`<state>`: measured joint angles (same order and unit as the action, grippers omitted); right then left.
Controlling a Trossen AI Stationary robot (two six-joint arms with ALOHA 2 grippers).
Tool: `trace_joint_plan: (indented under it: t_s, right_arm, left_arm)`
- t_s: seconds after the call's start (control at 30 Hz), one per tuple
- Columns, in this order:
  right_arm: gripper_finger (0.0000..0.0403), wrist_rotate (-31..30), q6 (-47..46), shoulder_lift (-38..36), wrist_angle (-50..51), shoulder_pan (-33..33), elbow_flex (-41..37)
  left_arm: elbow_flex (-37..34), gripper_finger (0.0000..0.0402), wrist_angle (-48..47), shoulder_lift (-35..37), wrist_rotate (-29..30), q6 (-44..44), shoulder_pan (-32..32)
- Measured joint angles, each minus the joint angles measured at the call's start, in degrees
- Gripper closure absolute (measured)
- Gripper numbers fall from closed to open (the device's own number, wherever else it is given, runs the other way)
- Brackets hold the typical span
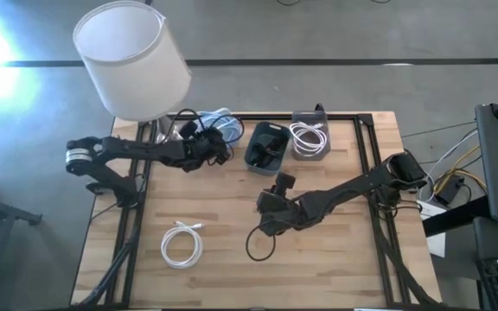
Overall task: Pick & Place USB Port
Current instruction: Put the blue cable into the white bin
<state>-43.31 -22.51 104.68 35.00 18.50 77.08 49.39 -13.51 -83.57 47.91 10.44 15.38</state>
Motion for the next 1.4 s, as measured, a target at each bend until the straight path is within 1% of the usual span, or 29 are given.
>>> trace_joint_plan:
  t_s: [0.23, 0.33, 0.43, 0.6, 0.73, 0.8, 0.9, 1.03, 1.1, 1.4]
  right_arm:
    - [0.0254, 0.0, 0.0, 0.0, -0.22, 0.0, -0.15]
    - [0.0252, 0.0, -0.01, 0.0, -0.42, 0.0, -0.3]
    - [0.0255, 0.01, 0.01, 0.0, -0.96, 0.0, -0.51]
    - [0.0261, 0.0, 0.01, 0.0, -1.07, 0.0, -0.77]
    - [0.0264, 0.0, 0.01, 0.0, -1.07, 0.0, -0.81]
    - [0.0264, 0.0, 0.0, 0.0, -1.08, 0.0, -0.81]
    - [0.0263, 0.0, -0.01, 0.0, -1.09, -0.02, -0.84]
    - [0.026, 0.02, 0.01, 0.0, -1.11, -0.02, -0.84]
    - [0.0259, 0.0, 0.01, 0.0, -1.21, -0.02, -0.86]
    - [0.027, 0.0, 0.01, 0.0, -1.29, -0.02, -0.86]
  left_arm:
    - [0.4, 0.0346, 0.03, 1.83, 1.88, -0.05, -2.84]
    - [0.7, 0.0346, 0.1, 2.53, 3.85, -0.37, -3.93]
    - [0.76, 0.0346, 0.2, 2.98, 5.68, -1.22, -4.31]
    - [0.78, 0.0346, 0.26, 2.97, 6.62, -1.34, -4.22]
    - [0.78, 0.0346, 0.59, 2.97, 10.82, -2.75, -4.56]
    - [0.78, 0.0346, 0.63, 2.97, 11.67, -3.33, -4.57]
    - [0.58, 0.0346, 0.71, 2.97, 10.94, -3.14, -4.25]
    - [-0.68, 0.0346, 0.39, 2.81, 5.16, -1.36, -3.53]
    - [-1.13, 0.0346, 0.51, 2.85, 3.67, -1.33, -3.17]
    - [-1.75, 0.0346, 0.54, 2.81, 4.65, -1.35, -1.84]
